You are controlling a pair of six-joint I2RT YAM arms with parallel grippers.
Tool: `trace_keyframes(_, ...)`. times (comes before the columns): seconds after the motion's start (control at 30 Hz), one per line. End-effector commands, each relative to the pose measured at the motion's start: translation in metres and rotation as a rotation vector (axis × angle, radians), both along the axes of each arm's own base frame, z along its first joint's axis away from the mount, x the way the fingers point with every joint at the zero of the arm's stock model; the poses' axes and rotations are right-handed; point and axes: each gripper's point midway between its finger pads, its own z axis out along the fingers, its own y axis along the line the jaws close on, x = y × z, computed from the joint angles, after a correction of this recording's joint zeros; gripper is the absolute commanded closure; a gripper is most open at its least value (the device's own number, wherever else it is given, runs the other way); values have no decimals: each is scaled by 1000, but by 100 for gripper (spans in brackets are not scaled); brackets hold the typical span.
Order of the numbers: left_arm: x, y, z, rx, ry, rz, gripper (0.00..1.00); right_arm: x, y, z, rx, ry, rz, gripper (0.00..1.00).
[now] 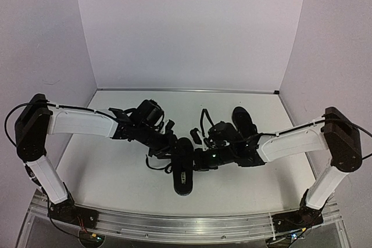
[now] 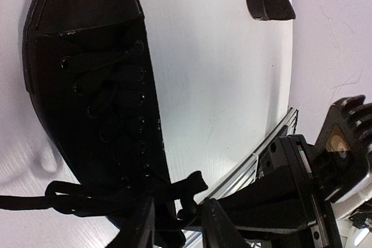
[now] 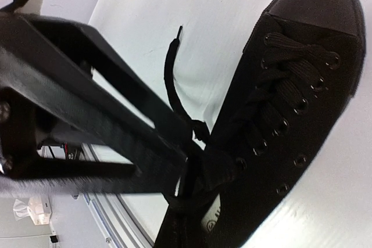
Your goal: Tie the shoes
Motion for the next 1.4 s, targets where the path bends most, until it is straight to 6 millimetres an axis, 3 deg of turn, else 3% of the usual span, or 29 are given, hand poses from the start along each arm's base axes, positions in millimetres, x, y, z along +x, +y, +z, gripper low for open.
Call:
trace_keyframes(0.0, 20, 16, 39, -27, -124, 41, 65, -3, -11, 16, 8, -21, -27, 100)
trace_keyframes(0.07, 29, 31, 43, -5, -145, 82, 60, -7, -15, 17, 5, -16, -27, 100)
trace_keyframes(0.2, 41, 70, 27, 112, -170, 196, 52, -11, -22, 12, -7, -5, -25, 100)
trace_keyframes(0.27, 42, 91, 10, 212, -179, 247, 52, -13, -23, 10, -10, 1, -20, 100)
trace_keyframes(0.4, 33, 112, -20, 312, -174, 266, 53, -15, -24, 6, -19, 6, -15, 100)
trace_keyframes(0.67, 24, 110, -60, 467, -180, 198, 57, -15, -21, 1, -28, 12, 2, 100)
trace_keyframes(1.17, 22, 85, -109, 698, -217, 75, 61, -17, -23, -4, -37, 16, 4, 100)
trace_keyframes(1.27, 19, 82, -118, 696, -191, 64, 70, -18, -25, -5, -40, 19, 4, 100)
trace_keyframes(1.37, 16, 88, -121, 727, -185, 53, 92, -19, -27, -4, -37, 20, 0, 100)
